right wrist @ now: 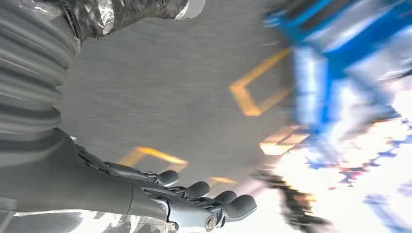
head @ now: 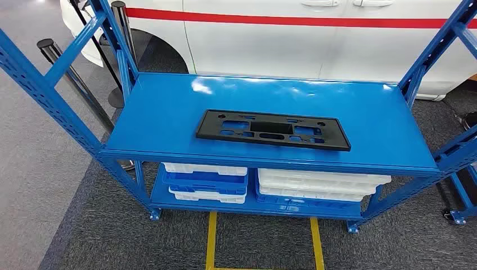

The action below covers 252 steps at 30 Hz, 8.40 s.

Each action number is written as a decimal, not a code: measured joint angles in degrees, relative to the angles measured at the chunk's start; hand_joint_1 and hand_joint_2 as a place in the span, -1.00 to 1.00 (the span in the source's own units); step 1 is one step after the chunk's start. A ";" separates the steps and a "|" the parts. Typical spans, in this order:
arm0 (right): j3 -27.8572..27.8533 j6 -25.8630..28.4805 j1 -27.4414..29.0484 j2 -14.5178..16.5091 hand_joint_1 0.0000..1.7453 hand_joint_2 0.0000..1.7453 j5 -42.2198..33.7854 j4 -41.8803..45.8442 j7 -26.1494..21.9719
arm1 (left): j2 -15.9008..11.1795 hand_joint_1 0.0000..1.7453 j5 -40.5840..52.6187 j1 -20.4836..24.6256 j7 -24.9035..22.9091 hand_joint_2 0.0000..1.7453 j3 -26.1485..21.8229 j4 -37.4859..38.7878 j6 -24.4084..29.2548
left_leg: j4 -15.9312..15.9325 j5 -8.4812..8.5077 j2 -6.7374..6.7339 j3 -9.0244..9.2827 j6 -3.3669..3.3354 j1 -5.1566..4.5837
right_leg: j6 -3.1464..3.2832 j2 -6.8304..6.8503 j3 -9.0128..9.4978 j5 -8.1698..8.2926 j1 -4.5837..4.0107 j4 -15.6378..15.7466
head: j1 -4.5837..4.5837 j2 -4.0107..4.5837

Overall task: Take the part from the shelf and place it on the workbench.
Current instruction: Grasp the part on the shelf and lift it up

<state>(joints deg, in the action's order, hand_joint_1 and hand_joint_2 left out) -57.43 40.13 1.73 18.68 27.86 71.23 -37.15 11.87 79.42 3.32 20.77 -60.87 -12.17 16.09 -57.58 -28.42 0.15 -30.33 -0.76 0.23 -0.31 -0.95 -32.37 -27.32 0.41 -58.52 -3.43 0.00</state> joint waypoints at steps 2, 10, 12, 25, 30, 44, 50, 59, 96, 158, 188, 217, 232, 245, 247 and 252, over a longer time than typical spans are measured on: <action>2.95 0.00 0.85 0.03 -1.00 1.00 1.28 2.74 -0.01 | -0.01 -1.00 0.14 0.04 -0.05 1.00 0.00 0.00 0.00 | 0.00 0.00 -0.01 0.00 0.00 0.00 | 0.00 -0.01 0.01 0.00 -0.01 0.00 | -0.01 0.00; 25.62 0.00 7.26 0.24 -1.00 1.00 10.69 21.20 -0.01 | -0.15 -1.00 1.10 0.14 -0.49 1.00 0.02 0.00 -0.10 | 0.00 0.02 -0.01 0.09 0.01 0.00 | 0.00 0.03 0.00 0.00 -0.07 -0.04 | 0.00 0.00; 29.57 0.01 8.56 0.43 -1.00 1.00 12.44 24.26 -0.01 | -0.20 -1.00 1.15 0.14 -0.49 1.00 0.02 0.00 -0.14 | 0.00 0.02 0.01 0.06 0.01 0.00 | 0.01 0.03 -0.01 0.00 -0.08 -0.07 | 0.00 0.00; 49.21 0.02 12.51 0.99 -1.00 1.00 19.12 32.53 0.01 | -0.36 -1.00 1.37 0.35 -0.16 1.00 0.26 0.00 -0.50 | 0.00 0.02 -0.01 0.06 0.02 0.01 | 0.01 0.01 -0.04 -0.01 -0.03 -0.06 | 0.00 0.00; 50.76 0.00 12.63 0.99 -1.00 1.00 20.44 32.80 0.01 | -0.43 -1.00 1.44 0.39 -0.11 1.00 0.26 0.00 -0.66 | 0.00 0.01 0.00 0.05 0.01 0.01 | 0.01 0.01 -0.04 -0.01 -0.02 -0.06 | 0.00 0.00; 54.77 0.00 12.50 0.61 -1.00 1.00 23.57 29.61 0.01 | -0.98 -1.00 1.42 0.52 7.80 -1.00 0.68 0.00 -8.22 | 0.01 0.01 0.00 0.05 0.02 0.01 | 0.01 0.02 -0.05 -0.01 -0.06 -0.07 | 0.00 0.00; 57.19 0.00 12.44 -0.32 -1.00 1.00 19.76 26.79 0.02 | -1.54 -1.00 1.45 0.41 8.22 -1.00 0.74 0.00 -9.38 | 0.01 0.01 0.00 0.04 0.02 0.01 | 0.01 0.02 -0.05 -0.01 -0.05 -0.07 | 0.00 0.00; 65.00 0.00 12.16 -5.29 -1.00 1.00 20.86 21.12 0.46 | -1.98 -1.00 1.48 0.40 8.14 -1.00 0.80 0.00 -10.61 | 0.01 0.01 0.00 0.04 0.01 0.01 | 0.01 0.02 -0.05 -0.01 -0.05 -0.06 | 0.00 0.00; 67.78 0.02 11.07 -9.08 -1.00 1.00 25.25 21.62 1.32 | -2.92 -1.00 1.54 0.35 7.51 -1.00 1.09 0.00 -12.61 | 1.36 0.65 -0.62 0.71 -1.75 0.51 | -1.15 0.38 -4.16 -5.03 0.37 -9.05 | -0.08 0.00; 68.16 0.07 10.56 -9.75 -1.00 1.00 27.07 21.41 3.73 | -3.03 -1.00 1.65 0.38 5.82 -1.00 1.73 0.13 -12.10 | 0.03 2.83 -0.21 -2.80 -1.85 -0.03 | -0.48 0.49 0.56 -7.97 -0.22 -7.07 | -0.03 0.00; 73.88 -0.17 9.59 -18.28 -1.00 1.00 31.02 21.46 13.91 | -2.91 -1.00 1.74 0.77 2.92 -1.00 1.85 0.22 -7.43 | -0.15 -0.54 0.02 0.35 -0.51 -0.25 | 0.54 0.50 -0.76 -0.26 -0.15 -0.84 | 0.02 0.00; 91.66 -16.97 -5.74 -33.24 -1.00 1.00 24.92 22.72 16.00 | -2.97 -1.00 2.00 1.65 2.08 -1.00 3.44 0.22 -8.37 | -0.50 -0.55 0.04 0.31 -0.52 -0.28 | 0.33 0.55 -0.72 -0.12 -0.04 -0.83 | 0.02 0.00; 92.92 -29.14 -10.22 -41.65 -1.00 1.00 20.66 22.55 20.86 | -3.19 -1.00 1.98 1.62 2.20 -1.00 3.50 0.22 -8.68 | -0.59 -0.56 0.05 0.28 -0.53 -0.28 | 0.29 0.58 -0.70 -0.09 -0.02 -0.83 | 0.02 0.00; 92.93 -30.40 -13.65 -44.49 -1.00 1.00 21.27 21.16 22.62 | -3.37 -1.00 1.96 1.62 2.22 -1.00 3.50 0.21 -8.70 | -0.59 -0.55 0.05 0.28 -0.53 -0.28 | 0.28 0.58 -0.70 -0.09 -0.05 -0.83 | 0.02 0.00; 92.93 -30.00 -14.00 -44.49 -1.00 1.00 22.10 20.80 23.11 | -3.37 -1.00 1.96 1.63 2.21 -1.00 3.50 0.21 -8.70 | -0.59 -0.55 0.05 0.28 -0.53 -0.28 | 0.28 0.58 -0.70 -0.09 -0.05 -0.83 | 0.02 0.00; 92.93 -29.84 -14.64 -44.49 -1.00 1.00 22.92 19.90 23.54 | -3.37 -1.00 1.95 1.63 2.15 -1.00 3.50 0.22 -8.70 | -0.59 -0.55 0.05 0.28 -0.53 -0.28 | 0.28 0.58 -0.70 -0.09 -0.04 -0.83 | 0.02 0.00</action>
<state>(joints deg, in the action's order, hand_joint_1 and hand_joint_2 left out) 35.50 10.29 -12.91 -25.81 50.77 91.13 -13.61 8.50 81.37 4.95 22.93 -57.37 -11.96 7.39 -58.17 -28.97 0.20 -30.05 -1.28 -0.05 -0.02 -0.38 -33.07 -27.41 0.37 -59.35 -3.41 0.00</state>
